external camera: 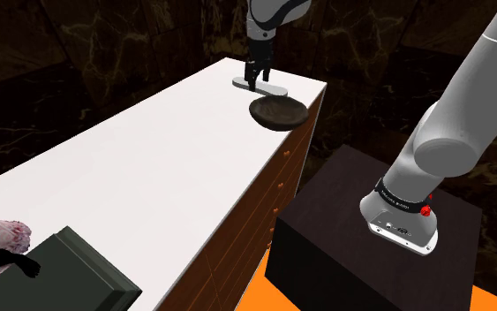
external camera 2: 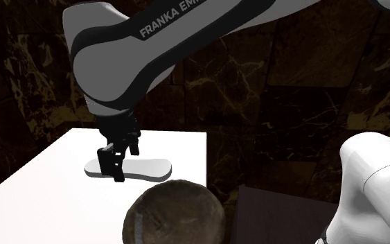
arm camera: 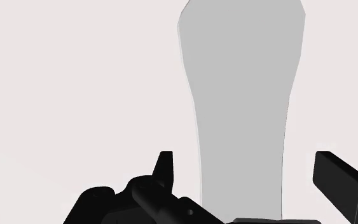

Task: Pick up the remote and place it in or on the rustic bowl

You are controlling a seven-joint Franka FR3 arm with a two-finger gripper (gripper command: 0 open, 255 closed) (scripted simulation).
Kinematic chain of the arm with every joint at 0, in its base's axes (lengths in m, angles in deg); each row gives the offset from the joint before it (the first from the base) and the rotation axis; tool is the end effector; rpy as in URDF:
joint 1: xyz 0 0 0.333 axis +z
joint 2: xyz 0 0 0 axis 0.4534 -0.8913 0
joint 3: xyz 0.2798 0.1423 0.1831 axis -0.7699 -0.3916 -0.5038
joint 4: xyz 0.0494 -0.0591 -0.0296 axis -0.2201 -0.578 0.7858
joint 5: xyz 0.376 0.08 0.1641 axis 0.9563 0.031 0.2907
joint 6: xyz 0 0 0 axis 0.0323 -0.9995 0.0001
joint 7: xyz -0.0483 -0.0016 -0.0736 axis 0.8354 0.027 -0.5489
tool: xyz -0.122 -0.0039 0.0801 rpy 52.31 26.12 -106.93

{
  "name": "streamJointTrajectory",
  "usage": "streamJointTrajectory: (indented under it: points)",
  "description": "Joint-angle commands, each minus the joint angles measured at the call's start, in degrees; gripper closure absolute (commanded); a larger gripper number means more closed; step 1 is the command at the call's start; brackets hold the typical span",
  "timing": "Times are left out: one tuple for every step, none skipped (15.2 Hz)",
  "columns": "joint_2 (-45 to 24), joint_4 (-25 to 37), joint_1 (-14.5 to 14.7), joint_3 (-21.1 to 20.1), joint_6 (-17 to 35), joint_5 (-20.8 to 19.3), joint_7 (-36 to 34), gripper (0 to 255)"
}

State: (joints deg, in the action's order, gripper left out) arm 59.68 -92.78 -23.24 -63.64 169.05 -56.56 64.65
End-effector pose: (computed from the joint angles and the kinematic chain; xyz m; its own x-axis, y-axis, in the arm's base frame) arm 0.5671 0.0168 0.4206 0.9877 0.1562 -0.0110 0.1564 -0.9875 0.0198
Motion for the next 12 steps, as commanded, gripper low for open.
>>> streamJointTrajectory:
  points:
    - [-0.1,-0.5,0.0,0.0,0.7,0.0,0.1,0]
    - [-0.1,-0.5,0.0,0.0,0.7,0.0,0.1,0]
    - [-0.1,-0.5,0.0,0.0,0.7,0.0,0.1,0]
    - [-0.1,-0.5,0.0,0.0,0.7,0.0,0.1,0]
    - [-0.1,-0.5,0.0,0.0,0.7,0.0,0.1,0]
    - [-0.1,-0.5,0.0,0.0,0.7,0.0,0.1,0]
    - [-0.1,-0.5,0.0,0.0,0.7,0.0,0.0,0]
    - [-0.1,-0.5,0.0,0.0,0.7,0.0,0.0,255]
    - [-0.1,-0.5,0.0,0.0,0.7,0.0,0.0,255]
    - [-0.1,-0.5,0.0,0.0,0.7,0.0,0.1,255]
    - [-0.1,-0.5,0.0,0.0,0.7,0.0,0.1,255]
    - [-0.1,-0.5,0.0,0.0,0.7,0.0,0.1,255]
